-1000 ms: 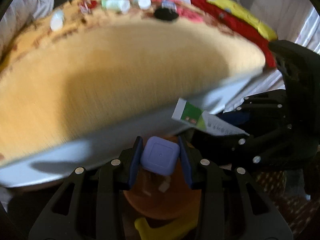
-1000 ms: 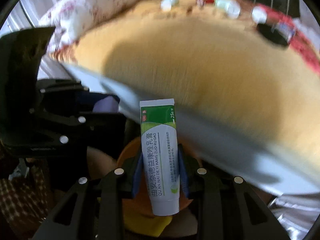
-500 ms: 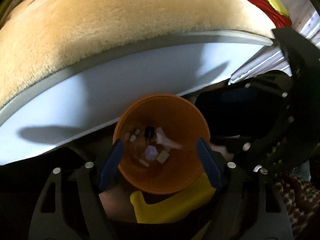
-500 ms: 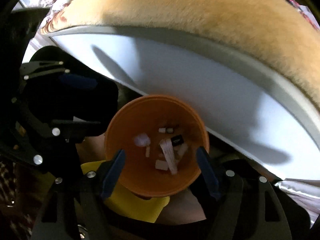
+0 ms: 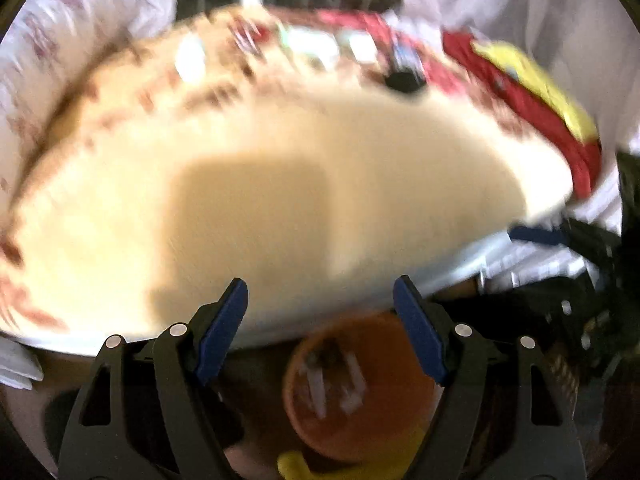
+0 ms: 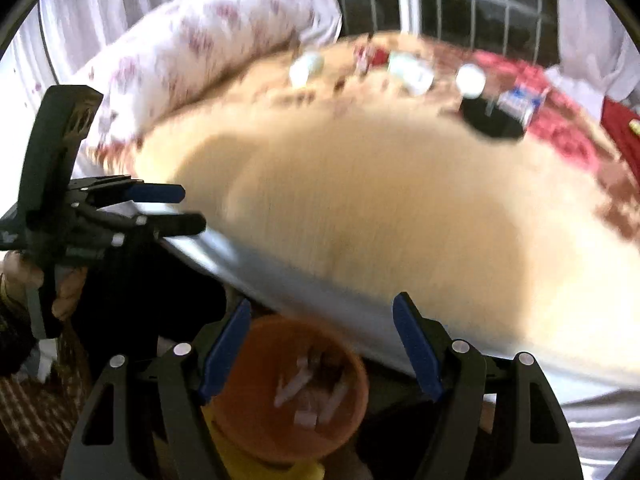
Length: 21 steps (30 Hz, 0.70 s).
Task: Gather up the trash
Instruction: 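Release the cube and ointment tube into the orange bin, return tools over the bed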
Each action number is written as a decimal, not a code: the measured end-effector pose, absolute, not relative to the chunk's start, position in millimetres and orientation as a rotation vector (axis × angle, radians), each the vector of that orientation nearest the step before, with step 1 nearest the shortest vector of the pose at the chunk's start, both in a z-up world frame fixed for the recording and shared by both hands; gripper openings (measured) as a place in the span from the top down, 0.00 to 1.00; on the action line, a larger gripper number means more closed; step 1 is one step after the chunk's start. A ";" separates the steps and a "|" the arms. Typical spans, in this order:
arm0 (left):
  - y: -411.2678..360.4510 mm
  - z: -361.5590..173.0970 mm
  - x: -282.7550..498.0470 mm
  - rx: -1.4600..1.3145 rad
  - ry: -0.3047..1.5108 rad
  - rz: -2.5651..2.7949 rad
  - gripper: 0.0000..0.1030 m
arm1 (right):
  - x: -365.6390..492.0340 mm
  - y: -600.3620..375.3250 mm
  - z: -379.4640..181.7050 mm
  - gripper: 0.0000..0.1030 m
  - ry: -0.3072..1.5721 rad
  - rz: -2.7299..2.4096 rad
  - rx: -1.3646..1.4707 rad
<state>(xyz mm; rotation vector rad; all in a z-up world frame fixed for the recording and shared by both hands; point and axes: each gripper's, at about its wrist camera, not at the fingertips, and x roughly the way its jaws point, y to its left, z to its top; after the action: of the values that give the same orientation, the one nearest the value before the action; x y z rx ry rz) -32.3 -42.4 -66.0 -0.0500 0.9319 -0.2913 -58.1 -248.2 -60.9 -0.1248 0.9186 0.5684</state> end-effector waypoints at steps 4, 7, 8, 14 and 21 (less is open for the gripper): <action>-20.4 -31.1 10.0 -0.095 0.800 -0.188 0.29 | -36.5 -253.6 -37.2 0.28 0.794 0.496 -0.079; -4.9 -14.8 49.1 -0.111 0.742 -0.107 0.27 | -13.3 -257.1 -28.2 0.28 0.762 0.471 -0.025; -1.7 -12.3 59.9 -0.118 0.734 -0.083 0.27 | -9.4 -257.0 -26.8 0.28 0.754 0.469 -0.013; 16.1 -17.4 149.6 -0.121 0.741 0.033 0.26 | 5.1 -253.2 -35.3 0.28 0.750 0.451 -0.030; 27.1 -37.6 209.0 -0.131 0.790 0.088 0.26 | 14.3 -261.6 -53.3 0.28 0.793 0.440 -0.019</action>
<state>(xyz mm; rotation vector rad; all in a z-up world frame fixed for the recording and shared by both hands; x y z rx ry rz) 209.0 27.1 -37.6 -0.1312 0.7895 0.0878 14.3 -261.6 -53.3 -0.0187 0.7934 0.4401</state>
